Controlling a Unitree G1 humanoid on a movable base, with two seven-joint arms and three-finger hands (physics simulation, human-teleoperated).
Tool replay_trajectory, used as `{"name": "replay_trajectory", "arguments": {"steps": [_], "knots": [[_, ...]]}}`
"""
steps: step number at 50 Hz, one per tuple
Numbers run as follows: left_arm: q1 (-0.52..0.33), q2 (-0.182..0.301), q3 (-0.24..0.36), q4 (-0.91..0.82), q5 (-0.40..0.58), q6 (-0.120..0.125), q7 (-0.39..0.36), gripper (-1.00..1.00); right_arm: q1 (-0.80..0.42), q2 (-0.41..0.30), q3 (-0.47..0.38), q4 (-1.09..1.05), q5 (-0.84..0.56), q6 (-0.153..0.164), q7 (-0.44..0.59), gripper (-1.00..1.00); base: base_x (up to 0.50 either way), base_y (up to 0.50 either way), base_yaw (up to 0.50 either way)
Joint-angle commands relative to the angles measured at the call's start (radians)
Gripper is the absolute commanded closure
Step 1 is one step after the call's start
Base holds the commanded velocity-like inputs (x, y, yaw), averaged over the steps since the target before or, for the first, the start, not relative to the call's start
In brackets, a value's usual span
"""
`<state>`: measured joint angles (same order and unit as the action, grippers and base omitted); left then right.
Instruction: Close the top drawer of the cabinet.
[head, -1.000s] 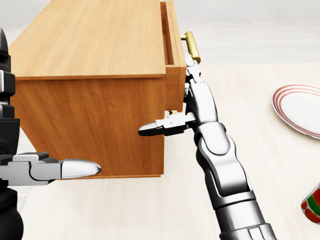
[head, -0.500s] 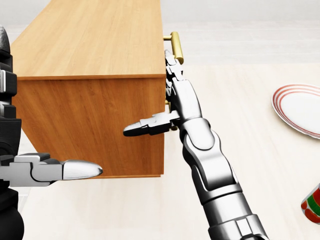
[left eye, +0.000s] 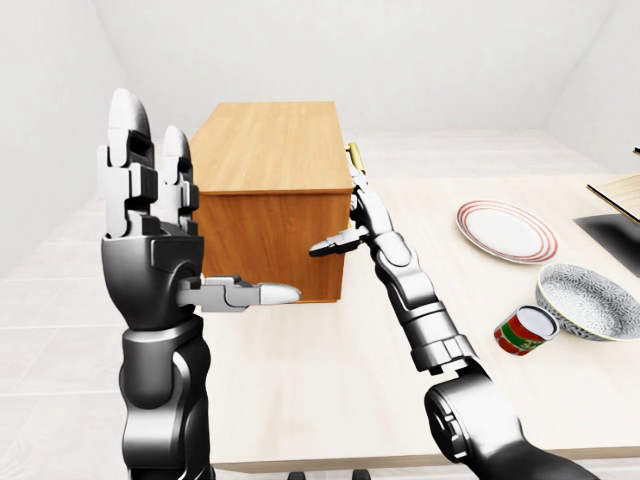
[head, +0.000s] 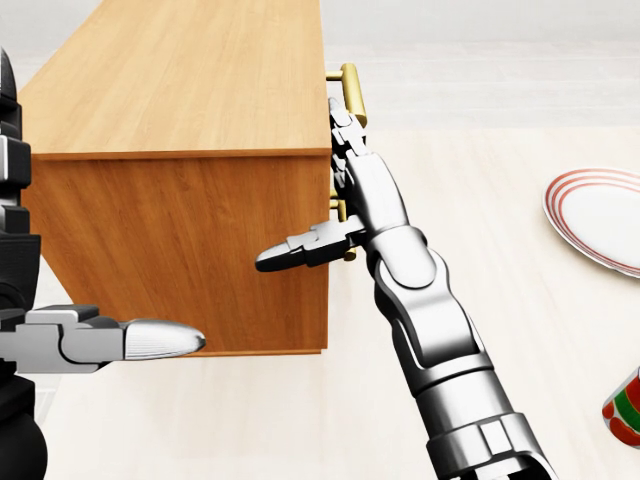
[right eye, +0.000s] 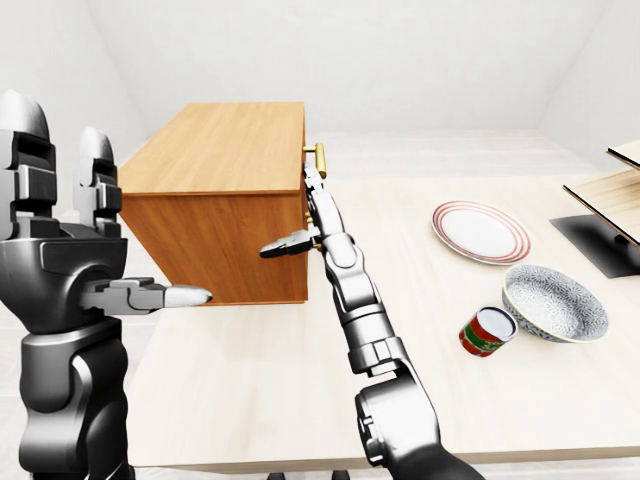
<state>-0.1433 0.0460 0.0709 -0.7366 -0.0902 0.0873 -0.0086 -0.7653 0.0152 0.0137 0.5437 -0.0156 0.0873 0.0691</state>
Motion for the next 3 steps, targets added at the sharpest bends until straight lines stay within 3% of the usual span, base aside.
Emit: {"name": "replay_trajectory", "arguments": {"steps": [1, 3], "knots": [[-0.005, 0.000, -0.002, -0.007, -0.001, 0.000, 0.002, -1.00, 0.011, 0.114, 0.039, 0.078, 0.008, 0.000, 0.056, -1.00, 0.00, 0.00, 0.01], [-0.005, -0.001, 0.001, -0.003, -0.003, 0.000, 0.002, -1.00, 0.015, 0.104, 0.031, 0.062, 0.009, 0.000, 0.053, -1.00, 0.00, 0.00, 0.00]]}}
